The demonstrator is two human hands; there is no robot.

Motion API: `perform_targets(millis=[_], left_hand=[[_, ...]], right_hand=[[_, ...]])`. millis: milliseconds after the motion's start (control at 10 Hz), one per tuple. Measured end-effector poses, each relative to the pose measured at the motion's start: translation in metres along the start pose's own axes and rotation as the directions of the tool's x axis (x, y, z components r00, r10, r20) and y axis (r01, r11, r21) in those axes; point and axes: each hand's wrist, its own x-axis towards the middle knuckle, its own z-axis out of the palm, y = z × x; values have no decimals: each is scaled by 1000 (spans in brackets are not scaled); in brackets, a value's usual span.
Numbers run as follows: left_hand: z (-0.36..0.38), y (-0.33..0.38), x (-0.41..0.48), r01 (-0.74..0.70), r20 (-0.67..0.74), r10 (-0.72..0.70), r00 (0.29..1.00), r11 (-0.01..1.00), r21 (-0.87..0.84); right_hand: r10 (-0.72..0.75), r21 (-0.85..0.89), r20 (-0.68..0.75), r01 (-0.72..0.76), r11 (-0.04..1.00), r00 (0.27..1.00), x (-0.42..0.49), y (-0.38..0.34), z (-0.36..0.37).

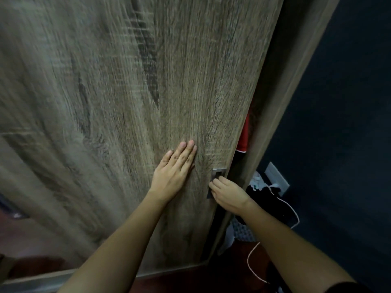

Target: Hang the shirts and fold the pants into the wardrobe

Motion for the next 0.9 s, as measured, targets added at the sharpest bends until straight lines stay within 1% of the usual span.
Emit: perform_targets(millis=[100, 300, 500, 600, 700, 800, 900], left_hand=[[6, 18, 11, -17, 7, 17, 1000, 1000, 5], [12, 36, 20, -33, 20, 32, 999, 998, 50], [11, 48, 22, -22, 23, 21, 1000, 998, 62], [9, 50, 23, -13, 35, 10, 999, 996, 86], [2, 53, 25, 10, 58, -13, 998, 999, 53], [-12, 53, 24, 34, 97, -33, 995, 999, -13], [-39, 40, 19, 70, 166, -54, 985, 993, -97]], right_hand=[[22, -51, 26, -21, 998, 999, -19, 10, 6], [18, -84, 82, -11, 996, 997, -34, 22, 9], [-6, -80, 80, 13, 997, 997, -42, 26, 13], [-6, -84, 102, 14, 996, 995, -44, 28, 11], [10, -27, 98, -7, 1000, 995, -39, 27, 7], [128, 160, -7, -125, 979, 992, -31, 27, -2], [417, 445, -206, -295, 846, 885, -19, 16, -22]])
